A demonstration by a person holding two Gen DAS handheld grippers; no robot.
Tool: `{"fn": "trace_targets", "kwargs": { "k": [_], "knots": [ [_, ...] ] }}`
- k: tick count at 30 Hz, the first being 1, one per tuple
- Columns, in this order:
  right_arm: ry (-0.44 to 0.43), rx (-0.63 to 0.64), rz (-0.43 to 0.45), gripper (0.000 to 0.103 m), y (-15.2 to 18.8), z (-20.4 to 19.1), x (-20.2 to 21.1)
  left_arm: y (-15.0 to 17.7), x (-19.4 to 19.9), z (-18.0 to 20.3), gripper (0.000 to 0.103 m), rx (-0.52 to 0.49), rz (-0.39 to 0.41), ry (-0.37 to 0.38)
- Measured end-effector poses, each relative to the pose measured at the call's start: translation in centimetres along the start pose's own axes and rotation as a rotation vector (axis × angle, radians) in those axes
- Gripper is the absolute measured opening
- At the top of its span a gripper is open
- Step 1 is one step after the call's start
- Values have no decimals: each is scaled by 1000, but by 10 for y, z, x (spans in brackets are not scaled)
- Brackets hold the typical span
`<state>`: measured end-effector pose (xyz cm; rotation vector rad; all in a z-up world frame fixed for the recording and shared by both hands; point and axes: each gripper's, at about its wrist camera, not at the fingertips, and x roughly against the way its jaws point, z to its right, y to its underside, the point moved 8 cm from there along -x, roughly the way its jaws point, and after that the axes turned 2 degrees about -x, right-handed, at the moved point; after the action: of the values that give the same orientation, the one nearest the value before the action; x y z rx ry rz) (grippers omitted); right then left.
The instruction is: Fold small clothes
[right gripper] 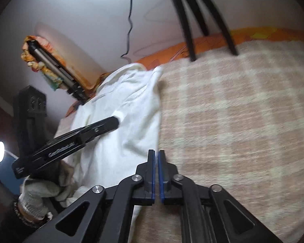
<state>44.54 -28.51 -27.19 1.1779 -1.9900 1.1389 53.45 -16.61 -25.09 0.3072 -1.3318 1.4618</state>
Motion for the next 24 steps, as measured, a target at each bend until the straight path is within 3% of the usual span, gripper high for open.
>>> {"fn": "trace_targets", "kwargs": {
  "k": [3, 5, 7, 10, 13, 17, 21, 24],
  "knots": [
    [-73, 47, 57, 5, -15, -14, 15, 0, 0, 1, 1, 3, 0, 5],
    [-139, 85, 32, 5, -22, -30, 13, 1, 0, 0, 1, 1, 2, 1],
    [-151, 131, -1, 5, -27, -42, 2, 2, 2, -1, 1, 1, 4, 2],
    [-109, 183, -62, 5, -33, -46, -25, 2, 2, -2, 1, 8, -1, 7],
    [51, 190, -45, 4, -54, -24, -45, -1, 8, 1, 2, 0, -1, 8],
    [103, 112, 40, 9, -79, 1, -30, -17, 50, 3, 12, -27, 56, 38],
    [11, 86, 104, 31, -82, 2, -2, -31, 113, -22, 39, -47, 149, 54],
    [-42, 94, 74, 32, -74, 1, 1, -31, 139, -61, 39, -65, 156, 3]
  ]
}}
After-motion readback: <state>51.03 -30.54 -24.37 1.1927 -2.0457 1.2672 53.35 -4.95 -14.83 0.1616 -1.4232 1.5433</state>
